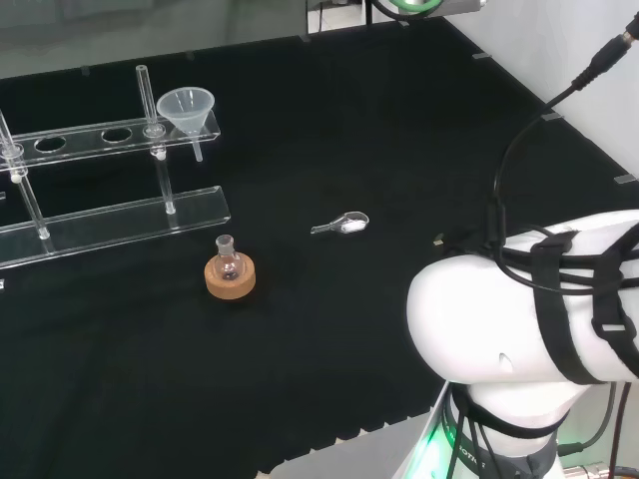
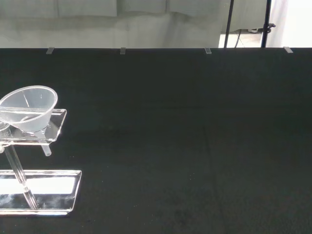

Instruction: Pick up the funnel from the transparent funnel stand.

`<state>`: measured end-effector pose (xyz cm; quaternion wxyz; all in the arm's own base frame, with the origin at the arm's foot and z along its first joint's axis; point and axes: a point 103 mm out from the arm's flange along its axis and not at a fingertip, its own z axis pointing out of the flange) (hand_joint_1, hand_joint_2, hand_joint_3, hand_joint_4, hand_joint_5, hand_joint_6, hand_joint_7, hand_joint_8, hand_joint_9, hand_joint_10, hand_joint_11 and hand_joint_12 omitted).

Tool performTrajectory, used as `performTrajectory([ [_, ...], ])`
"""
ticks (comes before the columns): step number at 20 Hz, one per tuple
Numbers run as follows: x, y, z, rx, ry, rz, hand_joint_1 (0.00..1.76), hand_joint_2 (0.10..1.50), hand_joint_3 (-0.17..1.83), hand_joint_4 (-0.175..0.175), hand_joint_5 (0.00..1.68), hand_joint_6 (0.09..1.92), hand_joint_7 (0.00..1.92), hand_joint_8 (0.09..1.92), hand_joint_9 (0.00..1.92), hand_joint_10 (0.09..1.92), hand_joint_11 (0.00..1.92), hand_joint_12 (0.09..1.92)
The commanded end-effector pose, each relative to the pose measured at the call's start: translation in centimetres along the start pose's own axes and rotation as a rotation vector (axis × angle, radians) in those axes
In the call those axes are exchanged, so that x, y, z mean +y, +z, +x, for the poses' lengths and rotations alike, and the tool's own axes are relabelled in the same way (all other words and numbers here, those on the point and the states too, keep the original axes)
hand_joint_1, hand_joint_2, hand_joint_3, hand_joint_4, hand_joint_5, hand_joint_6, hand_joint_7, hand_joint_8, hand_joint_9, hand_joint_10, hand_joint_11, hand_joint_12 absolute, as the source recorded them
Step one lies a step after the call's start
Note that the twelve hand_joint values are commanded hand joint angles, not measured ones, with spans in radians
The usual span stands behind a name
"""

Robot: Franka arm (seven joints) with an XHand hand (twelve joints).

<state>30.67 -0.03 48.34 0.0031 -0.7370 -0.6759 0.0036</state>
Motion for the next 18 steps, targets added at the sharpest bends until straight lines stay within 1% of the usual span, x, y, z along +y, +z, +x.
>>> performTrajectory([
  [1, 0.2, 0.1, 0.1, -0.008, -0.002, -0.008, 0.12, 0.66, 0.07, 0.05, 0.0, 0.09, 0.03, 0.09, 0.02, 0.09, 0.0, 0.27],
  [2, 0.4, 0.3, 0.3, -0.01, -0.004, -0.007, 0.1, 0.67, 0.06, 0.051, 0.0, 0.09, 0.01, 0.09, 0.01, 0.09, 0.0, 0.17],
  [4, 0.8, 0.5, 0.5, -0.013, -0.006, -0.003, 0.09, 0.67, 0.06, 0.052, 0.0, 0.09, 0.0, 0.09, 0.0, 0.09, 0.0, 0.09],
  [8, 1.8, 1.3, 0.9, -0.009, -0.014, 0.003, 0.09, 0.67, 0.05, 0.052, 0.0, 0.09, 0.0, 0.09, 0.0, 0.09, 0.0, 0.09],
  [13, 3.4, 2.2, 1.8, 0.042, -0.019, -0.044, 0.11, 0.67, 0.05, 0.047, 0.0, 0.09, 0.0, 0.09, 0.0, 0.09, 0.0, 0.09],
  [15, 4.1, 2.7, 2.4, 0.048, -0.029, -0.045, 0.13, 0.66, 0.04, 0.044, 0.0, 0.09, 0.0, 0.09, 0.0, 0.09, 0.0, 0.09],
  [18, 5.4, 3.8, 3.4, 0.057, -0.047, -0.032, 0.15, 0.66, 0.04, 0.042, 0.0, 0.09, 0.0, 0.09, 0.0, 0.09, 0.01, 0.09],
])
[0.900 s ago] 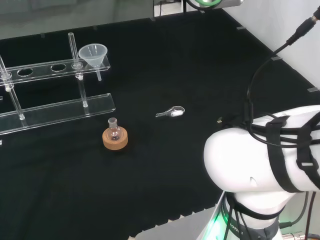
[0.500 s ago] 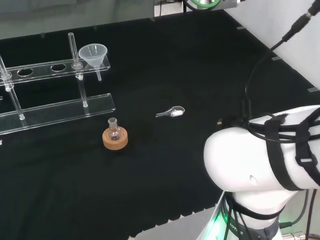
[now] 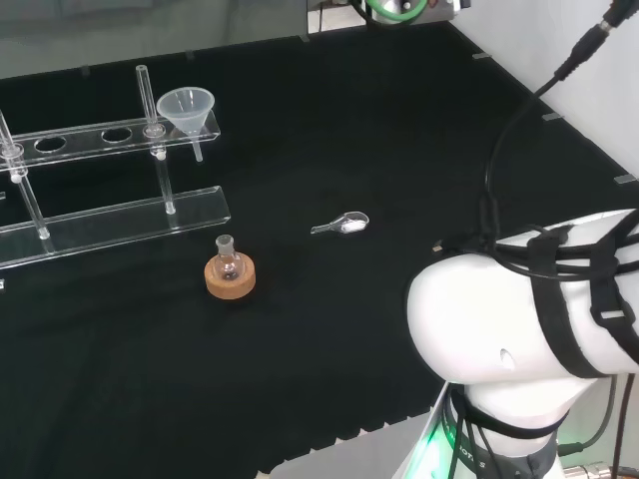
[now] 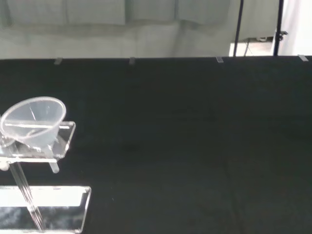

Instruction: Pick up the funnel from the transparent funnel stand.

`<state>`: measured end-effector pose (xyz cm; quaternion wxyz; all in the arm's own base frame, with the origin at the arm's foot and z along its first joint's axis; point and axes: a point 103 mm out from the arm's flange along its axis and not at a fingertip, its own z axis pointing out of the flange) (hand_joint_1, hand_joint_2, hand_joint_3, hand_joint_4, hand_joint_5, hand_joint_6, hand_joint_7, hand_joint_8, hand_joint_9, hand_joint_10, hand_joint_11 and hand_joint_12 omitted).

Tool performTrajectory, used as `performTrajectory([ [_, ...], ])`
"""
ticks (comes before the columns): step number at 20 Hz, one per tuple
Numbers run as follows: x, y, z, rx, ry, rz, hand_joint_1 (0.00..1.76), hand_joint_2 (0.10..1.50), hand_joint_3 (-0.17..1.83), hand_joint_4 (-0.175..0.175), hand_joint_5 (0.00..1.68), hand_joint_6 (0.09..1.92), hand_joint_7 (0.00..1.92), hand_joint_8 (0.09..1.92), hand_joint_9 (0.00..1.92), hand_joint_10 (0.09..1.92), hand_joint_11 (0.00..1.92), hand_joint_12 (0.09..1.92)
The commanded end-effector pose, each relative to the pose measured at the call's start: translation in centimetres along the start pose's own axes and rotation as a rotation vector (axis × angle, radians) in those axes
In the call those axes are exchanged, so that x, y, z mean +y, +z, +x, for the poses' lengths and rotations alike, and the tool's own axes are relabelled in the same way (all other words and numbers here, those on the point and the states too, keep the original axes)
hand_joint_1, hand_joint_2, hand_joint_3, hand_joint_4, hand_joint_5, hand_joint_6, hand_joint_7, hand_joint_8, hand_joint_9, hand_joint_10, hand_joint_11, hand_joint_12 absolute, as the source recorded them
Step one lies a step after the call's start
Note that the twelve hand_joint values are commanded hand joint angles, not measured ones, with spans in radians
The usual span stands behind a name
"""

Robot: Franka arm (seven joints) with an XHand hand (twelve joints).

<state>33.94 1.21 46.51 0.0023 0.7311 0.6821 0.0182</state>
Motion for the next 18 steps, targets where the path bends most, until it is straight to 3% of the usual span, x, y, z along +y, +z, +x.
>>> performTrajectory([
  [1, 2.6, 2.5, 2.2, 0.032, -0.034, 0.01, 0.15, 0.66, 0.04, 0.041, 0.0, 0.09, 0.0, 0.09, 0.0, 0.09, 0.01, 0.09],
  [6, 4.7, 4.3, 5.0, 0.049, -0.056, 0.049, 0.17, 0.67, 0.04, 0.037, 0.0, 0.09, 0.0, 0.09, 0.0, 0.09, 0.01, 0.09],
  [12, 7.1, 6.2, 6.1, 0.079, -0.073, 0.066, 0.19, 0.68, 0.03, 0.035, 0.0, 0.09, 0.0, 0.09, 0.0, 0.09, 0.0, 0.11],
  [18, 9.8, 9.2, 7.0, 0.054, -0.042, 0.123, 0.2, 0.7, 0.02, 0.029, 0.0, 0.09, 0.0, 0.09, 0.0, 0.09, 0.0, 0.31],
])
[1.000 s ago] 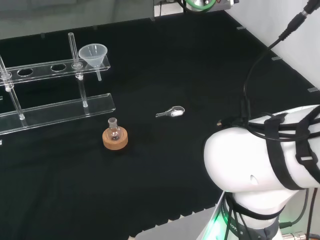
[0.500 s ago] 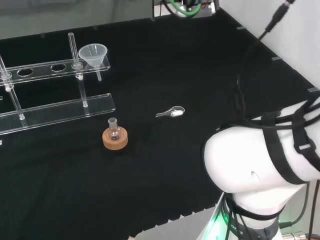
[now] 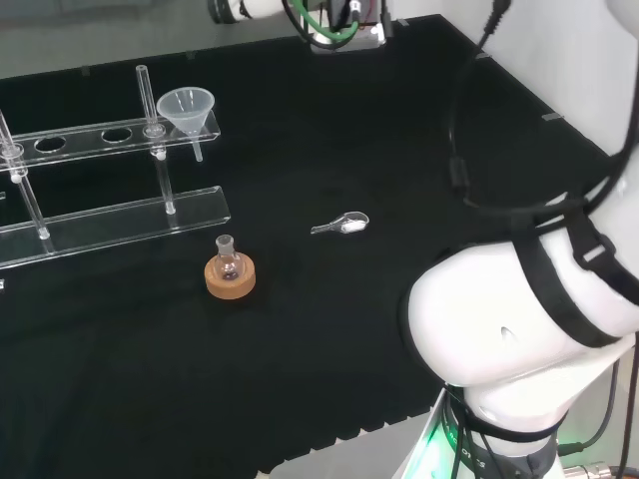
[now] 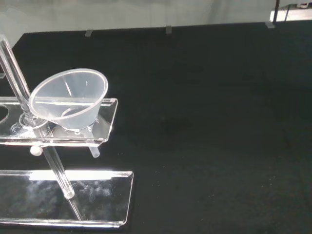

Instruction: Pick up the funnel from the transparent funnel stand.

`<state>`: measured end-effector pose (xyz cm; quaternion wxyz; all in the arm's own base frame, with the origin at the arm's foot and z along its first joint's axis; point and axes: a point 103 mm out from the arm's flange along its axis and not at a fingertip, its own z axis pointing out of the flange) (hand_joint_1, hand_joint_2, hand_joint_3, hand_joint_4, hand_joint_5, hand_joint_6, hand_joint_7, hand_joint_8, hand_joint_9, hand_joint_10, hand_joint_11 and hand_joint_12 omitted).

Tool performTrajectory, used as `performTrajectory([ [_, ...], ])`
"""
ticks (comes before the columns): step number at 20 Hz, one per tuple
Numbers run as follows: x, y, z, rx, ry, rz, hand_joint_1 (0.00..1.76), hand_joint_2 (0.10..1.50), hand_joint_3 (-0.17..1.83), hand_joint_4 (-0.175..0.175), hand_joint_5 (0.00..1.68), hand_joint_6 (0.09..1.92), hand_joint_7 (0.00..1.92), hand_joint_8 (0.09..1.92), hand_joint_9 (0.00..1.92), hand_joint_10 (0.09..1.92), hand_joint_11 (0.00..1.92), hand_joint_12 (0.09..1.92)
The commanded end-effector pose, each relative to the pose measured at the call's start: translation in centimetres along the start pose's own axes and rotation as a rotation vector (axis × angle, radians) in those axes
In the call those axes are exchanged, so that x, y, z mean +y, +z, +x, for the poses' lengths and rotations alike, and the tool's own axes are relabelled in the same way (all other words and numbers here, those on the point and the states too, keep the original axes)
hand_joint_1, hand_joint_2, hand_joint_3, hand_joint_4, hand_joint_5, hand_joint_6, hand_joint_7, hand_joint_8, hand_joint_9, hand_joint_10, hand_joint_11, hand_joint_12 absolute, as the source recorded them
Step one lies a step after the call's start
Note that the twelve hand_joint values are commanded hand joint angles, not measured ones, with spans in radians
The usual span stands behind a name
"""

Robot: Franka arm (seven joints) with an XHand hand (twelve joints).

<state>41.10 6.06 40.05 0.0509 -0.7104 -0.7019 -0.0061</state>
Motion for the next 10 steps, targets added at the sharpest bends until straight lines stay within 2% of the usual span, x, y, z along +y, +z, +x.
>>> performTrajectory([
  [1, 4.0, 2.7, 1.6, 0.004, 0.018, 0.033, 0.2, 0.7, 0.02, 0.029, 0.0, 0.09, 0.0, 0.09, 0.0, 0.09, 0.0, 0.34],
  [5, 5.4, 4.0, 2.1, 0.003, 0.019, 0.034, 0.2, 0.71, 0.02, 0.029, 0.0, 0.09, 0.0, 0.09, 0.0, 0.09, 0.0, 0.42],
  [10, 6.4, 4.8, 3.4, 0.03, 0.0, -0.08, 0.21, 0.71, 0.01, 0.024, 0.0, 0.09, 0.02, 0.09, 0.01, 0.09, 0.0, 0.57],
])
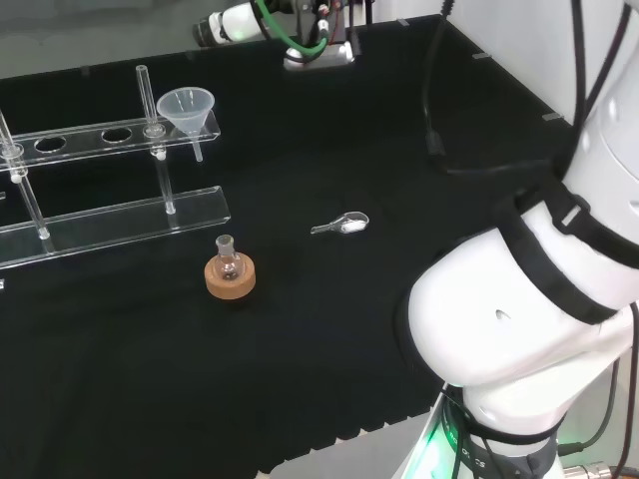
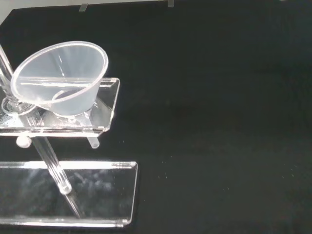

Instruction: Pick up the funnel from the transparent funnel stand.

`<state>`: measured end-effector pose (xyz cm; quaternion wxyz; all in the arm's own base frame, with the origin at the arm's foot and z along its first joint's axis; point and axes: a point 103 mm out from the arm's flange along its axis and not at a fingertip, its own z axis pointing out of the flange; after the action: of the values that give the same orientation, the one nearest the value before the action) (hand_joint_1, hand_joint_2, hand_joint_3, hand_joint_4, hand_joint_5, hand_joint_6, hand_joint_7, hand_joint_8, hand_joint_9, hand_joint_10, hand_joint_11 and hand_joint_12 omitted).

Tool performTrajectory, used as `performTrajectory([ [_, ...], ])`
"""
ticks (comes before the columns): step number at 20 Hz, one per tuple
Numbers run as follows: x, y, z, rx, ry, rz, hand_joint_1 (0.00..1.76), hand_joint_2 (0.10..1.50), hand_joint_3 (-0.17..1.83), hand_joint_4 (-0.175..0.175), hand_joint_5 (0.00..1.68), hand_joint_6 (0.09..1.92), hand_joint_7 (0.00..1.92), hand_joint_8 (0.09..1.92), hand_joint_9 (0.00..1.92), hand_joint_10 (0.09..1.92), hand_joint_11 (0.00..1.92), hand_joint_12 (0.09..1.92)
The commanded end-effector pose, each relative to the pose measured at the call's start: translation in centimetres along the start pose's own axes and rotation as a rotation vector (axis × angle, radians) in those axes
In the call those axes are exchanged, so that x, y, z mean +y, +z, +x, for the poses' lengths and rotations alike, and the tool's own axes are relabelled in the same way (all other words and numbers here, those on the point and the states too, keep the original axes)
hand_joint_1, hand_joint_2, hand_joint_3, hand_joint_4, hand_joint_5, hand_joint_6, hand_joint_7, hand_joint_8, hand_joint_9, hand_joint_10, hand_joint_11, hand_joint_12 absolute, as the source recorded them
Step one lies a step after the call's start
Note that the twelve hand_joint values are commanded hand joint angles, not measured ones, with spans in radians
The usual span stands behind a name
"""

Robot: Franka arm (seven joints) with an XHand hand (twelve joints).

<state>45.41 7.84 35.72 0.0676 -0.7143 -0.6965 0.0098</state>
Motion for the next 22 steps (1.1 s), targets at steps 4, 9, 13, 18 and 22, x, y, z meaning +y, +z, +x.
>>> performTrajectory([
  [4, 2.2, 1.1, 2.7, 0.021, -0.052, -0.142, 0.23, 0.72, 0.01, 0.02, 0.0, 0.09, 0.07, 0.09, 0.04, 0.09, 0.0, 0.73],
  [9, 3.0, 1.9, 3.5, 0.0, -0.112, -0.112, 0.24, 0.72, 0.01, 0.019, 0.0, 0.09, 0.08, 0.09, 0.04, 0.09, 0.0, 0.79],
  [13, 3.9, 2.5, 4.6, -0.001, -0.159, -0.1, 0.24, 0.72, 0.01, 0.018, 0.0, 0.09, 0.08, 0.09, 0.04, 0.09, 0.0, 0.79],
  [18, 5.4, 3.6, 6.6, 0.015, -0.179, -0.083, 0.26, 0.73, 0.01, 0.018, 0.0, 0.09, 0.08, 0.09, 0.04, 0.09, 0.0, 0.8],
  [22, 6.4, 4.3, 8.3, 0.004, -0.194, -0.085, 0.3, 0.73, 0.01, 0.015, 0.0, 0.09, 0.09, 0.09, 0.04, 0.09, 0.0, 0.81],
])
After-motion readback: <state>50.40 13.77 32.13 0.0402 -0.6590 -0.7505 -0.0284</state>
